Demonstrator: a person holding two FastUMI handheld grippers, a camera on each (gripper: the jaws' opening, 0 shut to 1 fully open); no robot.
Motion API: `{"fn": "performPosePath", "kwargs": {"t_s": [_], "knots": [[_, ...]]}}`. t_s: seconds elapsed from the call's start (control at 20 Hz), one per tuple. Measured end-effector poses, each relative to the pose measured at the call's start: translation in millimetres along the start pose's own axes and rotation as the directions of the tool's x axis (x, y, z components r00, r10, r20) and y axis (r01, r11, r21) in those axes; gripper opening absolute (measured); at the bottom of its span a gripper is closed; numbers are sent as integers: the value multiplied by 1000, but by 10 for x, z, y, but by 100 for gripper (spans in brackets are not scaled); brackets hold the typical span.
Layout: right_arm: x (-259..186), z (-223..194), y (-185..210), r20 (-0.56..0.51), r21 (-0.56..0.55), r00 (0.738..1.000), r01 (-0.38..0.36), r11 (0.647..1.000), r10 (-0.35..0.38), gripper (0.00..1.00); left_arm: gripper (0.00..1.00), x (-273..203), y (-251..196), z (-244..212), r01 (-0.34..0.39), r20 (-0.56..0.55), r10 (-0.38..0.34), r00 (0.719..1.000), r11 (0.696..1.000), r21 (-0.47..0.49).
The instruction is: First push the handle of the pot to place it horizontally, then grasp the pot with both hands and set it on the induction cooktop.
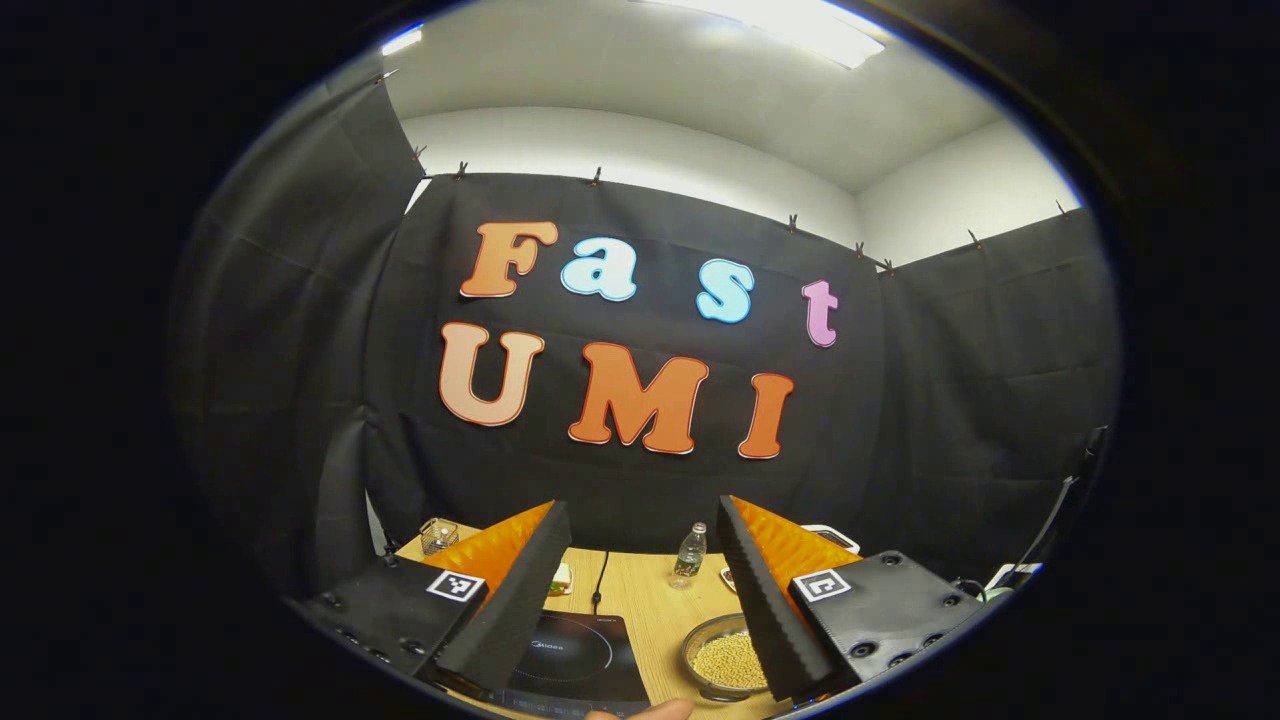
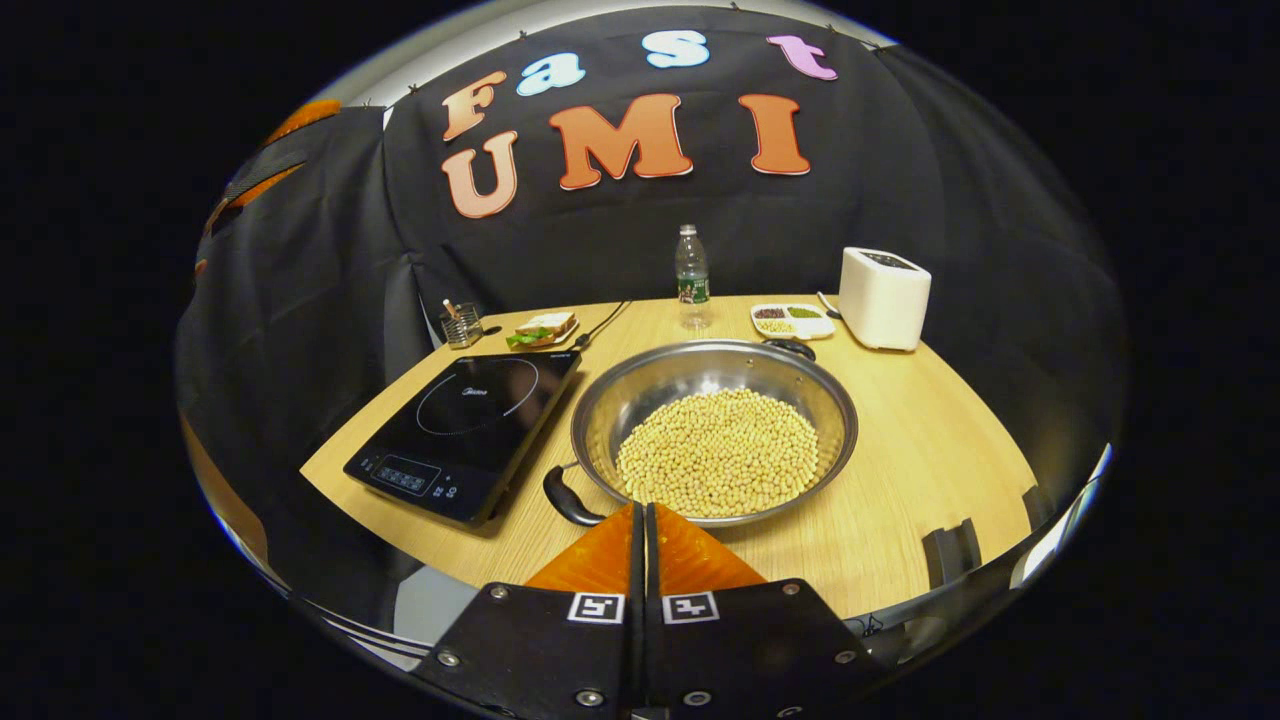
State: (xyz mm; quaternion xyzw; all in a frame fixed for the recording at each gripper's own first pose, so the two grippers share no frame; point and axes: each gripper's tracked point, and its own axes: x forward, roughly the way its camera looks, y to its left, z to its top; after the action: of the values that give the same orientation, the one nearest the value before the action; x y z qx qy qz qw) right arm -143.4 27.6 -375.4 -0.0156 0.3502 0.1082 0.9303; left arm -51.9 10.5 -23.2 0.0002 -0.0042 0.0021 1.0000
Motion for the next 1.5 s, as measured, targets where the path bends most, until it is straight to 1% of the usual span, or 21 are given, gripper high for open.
{"fn": "performPosePath", "kwargs": {"t_s": [0.15, 0.3, 0.35, 0.4, 0.45, 0.6, 0.65, 0.8, 0.95, 1.0, 1.15, 1.3, 1.35, 1.45, 1.5], "knots": [[72, -200, 58, -45, 6, 999, 1, 1000, -1, 0, 98, -8, 53, -44, -3, -8, 3, 1000, 1000, 4], [155, -364, 91, -86, 14, 996, 0, 1000, 1, 0, 96, 3, 105, -121, -9, -24, 9, 1000, 1000, 6], [201, -389, 121, -96, 17, 995, 0, 1000, 2, 0, 98, 0, 130, -150, -9, -31, 9, 999, 1000, 10], [254, -408, 156, -103, 15, 995, 4, 1000, -2, 0, 96, 11, 164, -188, -10, -39, 11, 999, 1000, 12], [309, -412, 159, -109, 10, 994, 12, 1000, -11, 0, 98, 23, 195, -216, -11, -47, 12, 999, 1000, 9], [461, -446, 160, -131, -2, 991, 39, 999, -39, 0, 96, 27, 279, -302, -6, -72, 6, 997, 1000, -10], [498, -468, 155, -143, -5, 989, 48, 999, -49, 0, 98, 41, 328, -305, -12, -73, 12, 997, 1000, -7], [612, -474, 216, -162, 5, 985, 54, 999, -52, 0, 96, 96, 466, -316, -38, -75, 38, 996, 999, 4], [720, -425, 338, -166, 18, 985, 39, 999, -36, 0, 98, 124, 551, -356, -49, -85, 49, 995, 999, 7], [739, -413, 392, -167, 19, 986, 29, 999, -25, 0, 96, 149, 567, -364, -48, -90, 49, 995, 999, 8], [806, -390, 508, -179, 7, 984, 15, 1000, -14, 0, 97, 160, 610, -389, -48, -101, 48, 994, 999, 4], [884, -352, 628, -190, 24, 982, -10, 1000, 15, 0, 96, 178, 662, -384, -50, -97, 50, 994, 999, 2], [908, -341, 660, -193, 30, 981, -19, 999, 24, 0, 98, 176, 686, -378, -52, -96, 53, 994, 999, 7], [955, -311, 713, -198, 43, 979, -32, 999, 40, 0, 96, 178, 714, -382, -53, -95, 53, 994, 999, 11], [980, -303, 751, -199, 49, 979, -39, 998, 48, 0, 98, 181, 712, -385, -51, -96, 52, 994, 999, 10]]}}
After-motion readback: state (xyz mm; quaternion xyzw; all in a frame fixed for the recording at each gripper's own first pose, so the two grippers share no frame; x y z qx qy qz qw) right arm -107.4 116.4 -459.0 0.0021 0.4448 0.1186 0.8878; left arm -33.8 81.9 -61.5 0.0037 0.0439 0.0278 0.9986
